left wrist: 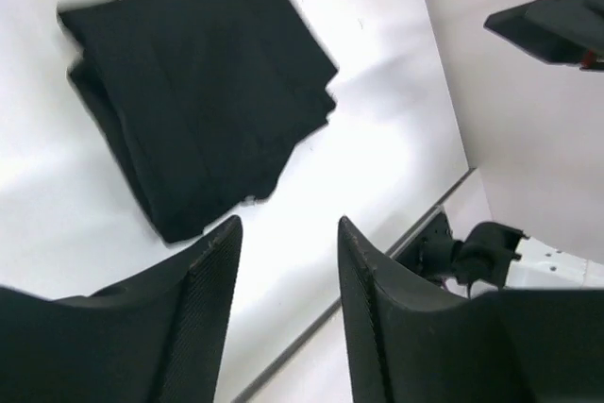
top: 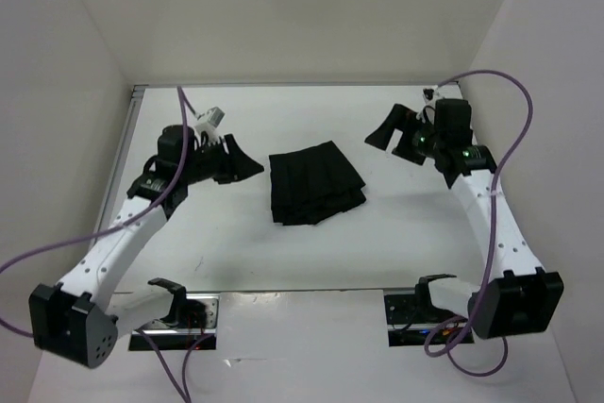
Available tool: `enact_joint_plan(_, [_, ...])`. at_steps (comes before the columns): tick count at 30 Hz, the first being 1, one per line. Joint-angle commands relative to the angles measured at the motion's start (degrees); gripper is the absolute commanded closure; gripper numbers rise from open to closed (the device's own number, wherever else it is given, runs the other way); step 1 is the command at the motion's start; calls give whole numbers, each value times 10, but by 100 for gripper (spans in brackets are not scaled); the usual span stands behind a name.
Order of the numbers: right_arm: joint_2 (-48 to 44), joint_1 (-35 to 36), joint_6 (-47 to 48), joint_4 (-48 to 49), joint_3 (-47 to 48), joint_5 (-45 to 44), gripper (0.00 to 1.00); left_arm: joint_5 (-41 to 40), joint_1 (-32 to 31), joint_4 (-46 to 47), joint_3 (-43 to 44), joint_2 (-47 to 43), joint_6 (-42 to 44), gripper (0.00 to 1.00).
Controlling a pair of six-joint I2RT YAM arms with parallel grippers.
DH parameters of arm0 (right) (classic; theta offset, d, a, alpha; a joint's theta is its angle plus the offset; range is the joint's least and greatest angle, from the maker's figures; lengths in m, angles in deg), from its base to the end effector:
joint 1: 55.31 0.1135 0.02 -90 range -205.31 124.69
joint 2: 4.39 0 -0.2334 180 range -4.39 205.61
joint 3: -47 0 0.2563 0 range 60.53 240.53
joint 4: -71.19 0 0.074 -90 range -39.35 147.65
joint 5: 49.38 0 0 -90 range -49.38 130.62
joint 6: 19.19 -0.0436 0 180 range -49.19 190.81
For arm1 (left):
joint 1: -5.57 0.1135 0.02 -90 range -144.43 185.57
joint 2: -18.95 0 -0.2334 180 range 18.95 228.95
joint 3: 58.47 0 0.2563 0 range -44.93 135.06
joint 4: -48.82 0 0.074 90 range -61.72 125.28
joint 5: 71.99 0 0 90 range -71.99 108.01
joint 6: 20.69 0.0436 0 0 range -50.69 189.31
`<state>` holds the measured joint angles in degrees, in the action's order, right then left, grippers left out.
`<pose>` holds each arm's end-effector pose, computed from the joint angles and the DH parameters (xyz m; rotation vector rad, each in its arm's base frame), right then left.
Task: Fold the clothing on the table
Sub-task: Fold the skirt
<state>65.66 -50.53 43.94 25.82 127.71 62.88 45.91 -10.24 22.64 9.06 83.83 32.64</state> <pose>0.2839 0.0403 0.3152 0.1997 2.2104 0.7332 0.2640 -0.0959 0.2917 -0.0433 2.0919 -1.0584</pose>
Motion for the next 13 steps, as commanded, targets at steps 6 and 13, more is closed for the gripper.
enact_joint_plan(6, [-117,-30,-23,14,-154,36,0,-30,1,3,-108,-82,-83,42])
enact_joint_plan(13, [-160,-42,-24,21,-180,54,0,-12,-15,12,-108,-74,-66,42])
